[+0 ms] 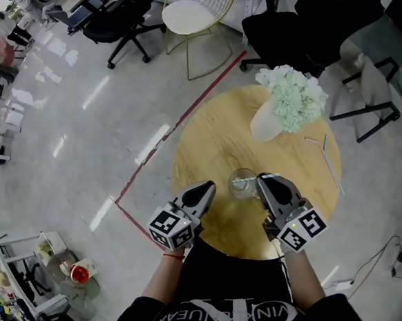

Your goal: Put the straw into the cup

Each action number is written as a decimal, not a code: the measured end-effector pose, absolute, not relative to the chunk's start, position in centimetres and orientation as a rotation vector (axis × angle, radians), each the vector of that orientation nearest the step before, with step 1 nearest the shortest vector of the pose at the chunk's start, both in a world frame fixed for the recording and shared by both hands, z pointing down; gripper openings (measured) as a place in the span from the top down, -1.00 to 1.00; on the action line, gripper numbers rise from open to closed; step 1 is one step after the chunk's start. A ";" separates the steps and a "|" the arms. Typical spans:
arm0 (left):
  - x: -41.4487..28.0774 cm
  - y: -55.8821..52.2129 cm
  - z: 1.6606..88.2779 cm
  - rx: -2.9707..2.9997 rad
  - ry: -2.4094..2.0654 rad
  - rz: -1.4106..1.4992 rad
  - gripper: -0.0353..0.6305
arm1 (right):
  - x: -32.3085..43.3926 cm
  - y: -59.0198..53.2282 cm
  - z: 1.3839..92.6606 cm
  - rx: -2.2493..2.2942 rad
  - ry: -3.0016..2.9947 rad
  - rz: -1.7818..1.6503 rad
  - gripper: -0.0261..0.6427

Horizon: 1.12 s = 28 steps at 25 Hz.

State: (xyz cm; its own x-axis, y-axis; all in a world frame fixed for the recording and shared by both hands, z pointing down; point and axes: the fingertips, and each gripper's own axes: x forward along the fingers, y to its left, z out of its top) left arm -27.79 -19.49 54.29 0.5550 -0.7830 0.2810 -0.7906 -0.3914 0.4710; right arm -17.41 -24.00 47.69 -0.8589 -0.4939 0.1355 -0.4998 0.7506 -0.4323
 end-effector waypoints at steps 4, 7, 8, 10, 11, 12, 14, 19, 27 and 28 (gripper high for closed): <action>-27.9 -20.1 54.6 2.259 -1.201 0.036 0.83 | -17.4 -24.2 48.5 0.925 -2.890 0.717 0.86; -27.9 -20.5 54.5 2.281 -1.163 0.045 0.83 | -17.4 -24.0 49.0 0.978 -2.873 0.725 0.86; -28.0 -20.6 54.6 2.286 -1.151 0.048 0.83 | -17.5 -23.9 49.2 0.995 -2.866 0.724 0.86; -28.1 -20.7 55.1 2.289 -1.126 0.057 0.83 | -17.5 -23.8 49.5 1.024 -2.852 0.718 0.86; -28.2 -20.7 55.3 2.291 -1.116 0.060 0.83 | -17.6 -23.7 49.7 1.037 -2.846 0.715 0.86; -28.2 -20.7 55.5 2.294 -1.108 0.062 0.83 | -17.6 -23.7 49.9 1.048 -2.841 0.712 0.86; -28.2 -20.8 55.7 2.299 -1.094 0.065 0.83 | -17.6 -23.5 50.2 1.068 -2.832 0.706 0.86; -28.2 -20.6 55.8 2.305 -1.071 0.070 0.83 | -17.6 -23.5 50.4 1.113 -2.825 0.707 0.86; -28.8 -20.6 55.8 2.307 -1.079 0.070 0.83 | -17.3 -23.9 50.9 1.149 -2.798 0.676 0.86; -28.8 -20.6 55.7 2.308 -1.080 0.070 0.83 | -17.2 -23.8 51.0 1.152 -2.791 0.670 0.86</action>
State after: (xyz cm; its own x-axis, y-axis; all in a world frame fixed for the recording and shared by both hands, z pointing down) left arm -28.77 -20.60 55.73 0.6703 -0.6865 0.2818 -0.7171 -0.5015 0.4840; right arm -17.18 -23.85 50.99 -0.7216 -0.6611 0.2055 -0.6823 0.6289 -0.3727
